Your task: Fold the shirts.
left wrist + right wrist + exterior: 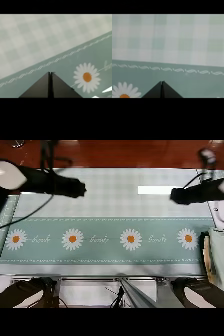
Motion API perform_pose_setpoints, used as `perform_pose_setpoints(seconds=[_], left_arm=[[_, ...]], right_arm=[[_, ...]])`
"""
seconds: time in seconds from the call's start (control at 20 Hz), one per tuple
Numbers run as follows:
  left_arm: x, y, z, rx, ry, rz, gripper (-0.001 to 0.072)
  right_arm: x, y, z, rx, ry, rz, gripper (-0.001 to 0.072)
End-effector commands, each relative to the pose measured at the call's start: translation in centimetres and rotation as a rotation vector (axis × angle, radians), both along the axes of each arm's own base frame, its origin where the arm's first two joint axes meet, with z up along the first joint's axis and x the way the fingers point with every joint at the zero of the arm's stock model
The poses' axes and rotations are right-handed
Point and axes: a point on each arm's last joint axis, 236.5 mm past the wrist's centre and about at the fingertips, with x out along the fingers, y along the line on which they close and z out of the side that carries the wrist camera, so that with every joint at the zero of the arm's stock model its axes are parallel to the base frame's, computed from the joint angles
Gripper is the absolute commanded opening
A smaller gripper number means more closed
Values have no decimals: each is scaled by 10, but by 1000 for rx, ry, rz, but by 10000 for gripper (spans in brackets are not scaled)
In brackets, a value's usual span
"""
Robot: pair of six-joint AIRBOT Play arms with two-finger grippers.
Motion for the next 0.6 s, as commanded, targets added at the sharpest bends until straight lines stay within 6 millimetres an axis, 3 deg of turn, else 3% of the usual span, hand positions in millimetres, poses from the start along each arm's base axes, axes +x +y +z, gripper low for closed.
perform_pose_setpoints(seconds=[0.0, 0.15, 0.55], left_arm=[[-21, 43, -88, 229, 157, 75, 27], [-24, 57, -98, 244, 190, 96, 27], [-24, 58, -99, 243, 193, 100, 27]], right_arm=[[-13, -2, -67, -237, 169, 28, 27], [-12, -3, -69, -243, 171, 30, 27], [-12, -3, -69, -243, 170, 30, 27]])
